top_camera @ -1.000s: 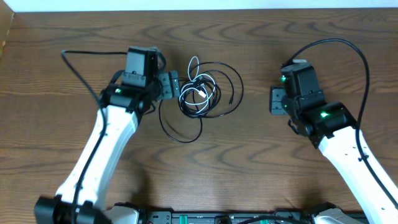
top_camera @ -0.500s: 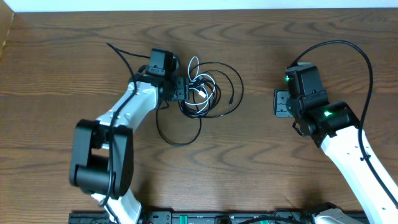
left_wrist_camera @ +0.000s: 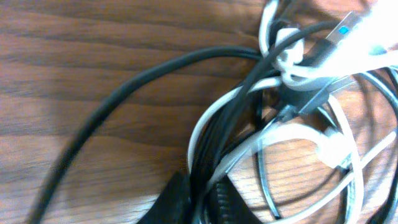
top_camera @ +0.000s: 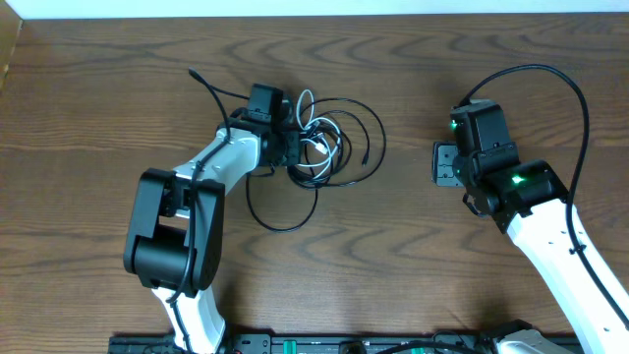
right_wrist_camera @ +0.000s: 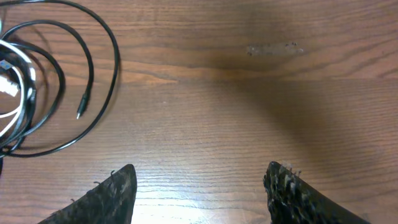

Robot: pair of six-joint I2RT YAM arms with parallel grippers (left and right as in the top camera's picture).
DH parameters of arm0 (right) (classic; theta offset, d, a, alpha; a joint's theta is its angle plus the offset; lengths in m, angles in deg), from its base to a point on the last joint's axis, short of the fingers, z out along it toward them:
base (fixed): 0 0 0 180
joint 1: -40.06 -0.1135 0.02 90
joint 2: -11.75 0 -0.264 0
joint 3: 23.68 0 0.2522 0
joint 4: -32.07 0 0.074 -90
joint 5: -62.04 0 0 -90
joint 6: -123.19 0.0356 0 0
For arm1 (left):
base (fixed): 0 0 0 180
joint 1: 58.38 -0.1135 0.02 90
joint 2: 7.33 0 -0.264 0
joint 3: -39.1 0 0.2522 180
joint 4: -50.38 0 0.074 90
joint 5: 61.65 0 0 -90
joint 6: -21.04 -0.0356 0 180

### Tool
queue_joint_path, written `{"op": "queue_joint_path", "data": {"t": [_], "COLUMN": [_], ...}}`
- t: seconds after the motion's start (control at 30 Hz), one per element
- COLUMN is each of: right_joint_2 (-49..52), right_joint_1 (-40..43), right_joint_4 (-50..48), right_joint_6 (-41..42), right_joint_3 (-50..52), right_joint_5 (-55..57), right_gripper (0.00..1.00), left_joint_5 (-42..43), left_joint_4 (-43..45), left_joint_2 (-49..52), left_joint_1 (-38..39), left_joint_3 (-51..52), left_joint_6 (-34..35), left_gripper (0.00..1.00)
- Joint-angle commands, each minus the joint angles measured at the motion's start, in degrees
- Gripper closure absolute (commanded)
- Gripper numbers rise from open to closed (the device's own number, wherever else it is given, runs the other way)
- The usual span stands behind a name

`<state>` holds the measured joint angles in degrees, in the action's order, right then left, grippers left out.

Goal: Untangle cables

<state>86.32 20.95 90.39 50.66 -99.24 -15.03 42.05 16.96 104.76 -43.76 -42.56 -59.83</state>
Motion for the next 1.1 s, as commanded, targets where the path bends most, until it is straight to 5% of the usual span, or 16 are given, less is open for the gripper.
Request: {"op": "queue_joint_path", "data": {"t": [0.0,0.27,0.43,0.57,1.07], "right_joint_2": [-0.9,-0.8,-0.7,-0.7,-1.0], "right_joint_1": [0.4,0.9,0.9,0.9,6.1], "right_joint_4": [0.0,-0.8,-2.3,-7.1,-22.2], "right_joint_6": [-0.4,-0.4,0.5,0.5,-5.6], "right_joint_3": [-0.3,-0.3,-0.3,-0.3,-0.3], "right_joint_5": [0.9,0.3,-2.6,-12.9,-39.3], "right_gripper": [0.37,0.34,0.33,0.25,0.11], "left_joint_5": [3.9,31.9,27.1,34.9,13.6], "left_joint_4": [-1.0,-1.8,-0.8,0.8,-6.1], "left_joint_2": [0.2,-22.6,-27.5,-29.2,-29.2], "left_joint_1": [0.6,-0.2,0.0,0.2,0.3], "left_joint_3": [-0.2,-4.3,-4.3,-4.3,-4.3], "left_joint_6": [-0.1,2.8,6.3,7.2,6.0], "left_gripper": [0.93,0.93,0.92,0.92,0.93]}}
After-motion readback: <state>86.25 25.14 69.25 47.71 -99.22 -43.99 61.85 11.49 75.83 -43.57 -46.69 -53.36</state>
